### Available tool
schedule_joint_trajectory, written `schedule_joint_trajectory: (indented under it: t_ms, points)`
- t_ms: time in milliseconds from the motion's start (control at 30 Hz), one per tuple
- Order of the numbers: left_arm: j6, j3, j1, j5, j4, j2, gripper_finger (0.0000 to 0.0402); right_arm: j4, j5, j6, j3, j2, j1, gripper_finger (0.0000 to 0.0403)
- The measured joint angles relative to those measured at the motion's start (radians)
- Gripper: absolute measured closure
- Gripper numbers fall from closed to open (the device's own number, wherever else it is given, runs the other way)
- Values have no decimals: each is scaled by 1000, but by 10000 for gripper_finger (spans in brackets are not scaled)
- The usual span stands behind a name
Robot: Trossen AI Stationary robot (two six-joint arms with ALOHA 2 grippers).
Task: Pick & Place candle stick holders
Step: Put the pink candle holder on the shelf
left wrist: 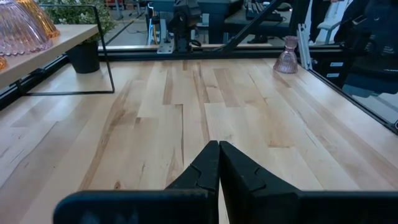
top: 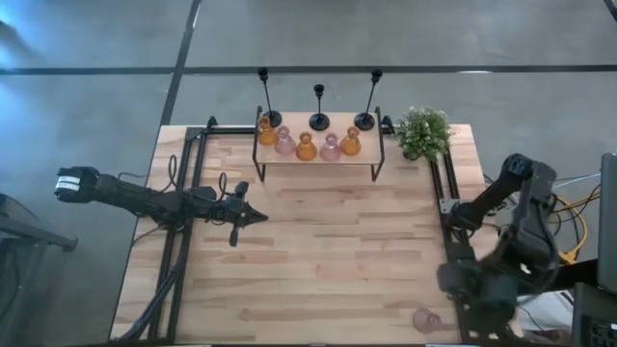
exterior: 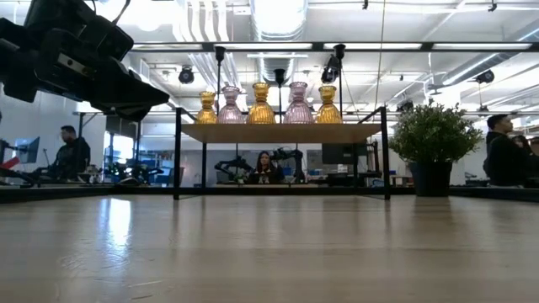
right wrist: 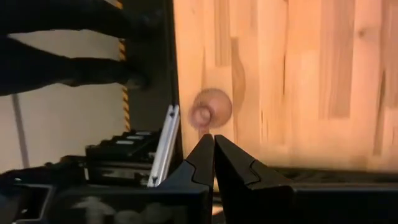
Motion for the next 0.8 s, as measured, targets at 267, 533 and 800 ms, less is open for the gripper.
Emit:
schedule_joint_trajectory:
  t_ms: [267,533,800]
  points:
    - [0,0,0,0,-7,0,390,122,25,220,-133,7,134,394]
    - [0,0,0,0,-8,0,390,398,-11,149,-328,7,138,395]
    - [0,0,0,0,-8,0,390,466,-55,88,-487,7,136,394]
